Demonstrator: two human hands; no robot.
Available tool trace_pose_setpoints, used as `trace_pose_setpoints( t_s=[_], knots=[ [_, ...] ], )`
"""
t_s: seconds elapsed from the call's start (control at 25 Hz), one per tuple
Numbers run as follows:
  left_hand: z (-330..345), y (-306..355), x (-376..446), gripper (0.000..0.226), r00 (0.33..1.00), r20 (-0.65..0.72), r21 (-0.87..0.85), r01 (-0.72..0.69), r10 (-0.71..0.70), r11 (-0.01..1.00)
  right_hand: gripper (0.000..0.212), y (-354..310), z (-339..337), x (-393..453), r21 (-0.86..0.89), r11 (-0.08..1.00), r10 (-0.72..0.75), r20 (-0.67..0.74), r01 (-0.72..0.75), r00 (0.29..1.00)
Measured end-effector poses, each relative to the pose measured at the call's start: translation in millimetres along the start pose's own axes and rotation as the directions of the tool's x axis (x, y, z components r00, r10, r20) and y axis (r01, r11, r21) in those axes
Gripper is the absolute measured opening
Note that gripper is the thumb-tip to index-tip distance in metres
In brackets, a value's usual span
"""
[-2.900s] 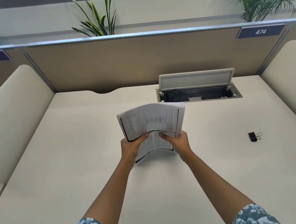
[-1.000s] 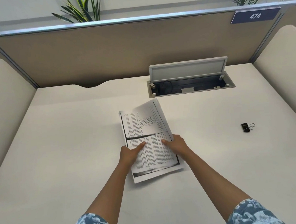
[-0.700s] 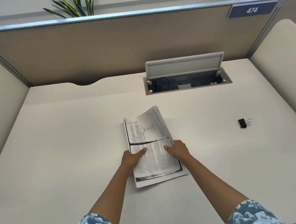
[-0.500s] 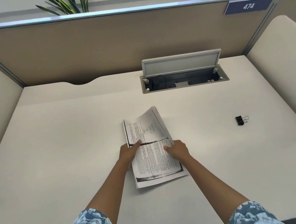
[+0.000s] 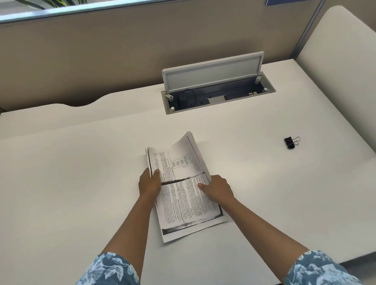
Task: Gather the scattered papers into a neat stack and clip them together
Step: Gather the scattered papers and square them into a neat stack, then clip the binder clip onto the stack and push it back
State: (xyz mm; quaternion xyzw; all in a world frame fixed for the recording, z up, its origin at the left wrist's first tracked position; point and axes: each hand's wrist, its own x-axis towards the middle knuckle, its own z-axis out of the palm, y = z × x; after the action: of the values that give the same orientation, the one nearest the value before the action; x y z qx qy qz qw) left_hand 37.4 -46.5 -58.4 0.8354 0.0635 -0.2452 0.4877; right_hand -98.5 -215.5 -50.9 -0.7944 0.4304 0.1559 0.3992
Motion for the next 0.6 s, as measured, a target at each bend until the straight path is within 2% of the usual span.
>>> trace_pose_setpoints(
  t_s=[0.12,0.2,0.32,0.4,0.48,0.6],
  knots=[
    [1.1,-5.2,-2.9,0.033,0.999,-0.023,0.021,-0.037,0.038,0.999,0.055,3.7,-12.9,-3.2,-0.017,0.999,-0.045,-0.122,0.044,0.992],
    [1.6,-6.1,-3.7,0.031,0.998,-0.03,0.031,-0.052,0.053,0.998,0.049,9.3,-31.0,1.4,0.054,0.998,-0.03,-0.242,0.044,0.97],
    [2.9,-4.7,-1.9,0.031,0.998,-0.031,0.039,-0.049,0.05,0.998,0.032,25.2,-68.9,20.6,0.171,0.983,0.008,-0.431,0.073,0.902],
    [1.5,-4.8,-0.9,0.03,0.998,-0.034,0.046,-0.048,0.049,0.998,0.026,36.8,-92.1,36.1,0.178,0.975,-0.017,-0.53,0.131,0.848],
    [2.7,-5.0,0.4,0.029,0.998,-0.041,0.059,-0.038,0.041,0.998,0.03,49.9,-113.4,51.2,0.116,0.984,-0.038,-0.614,0.138,0.789],
    [4.4,-5.5,0.0,0.029,0.999,-0.042,0.05,-0.033,0.035,0.998,0.049,65.8,-140.4,69.5,0.026,1.0,0.028,-0.71,-0.013,0.703]
  ],
)
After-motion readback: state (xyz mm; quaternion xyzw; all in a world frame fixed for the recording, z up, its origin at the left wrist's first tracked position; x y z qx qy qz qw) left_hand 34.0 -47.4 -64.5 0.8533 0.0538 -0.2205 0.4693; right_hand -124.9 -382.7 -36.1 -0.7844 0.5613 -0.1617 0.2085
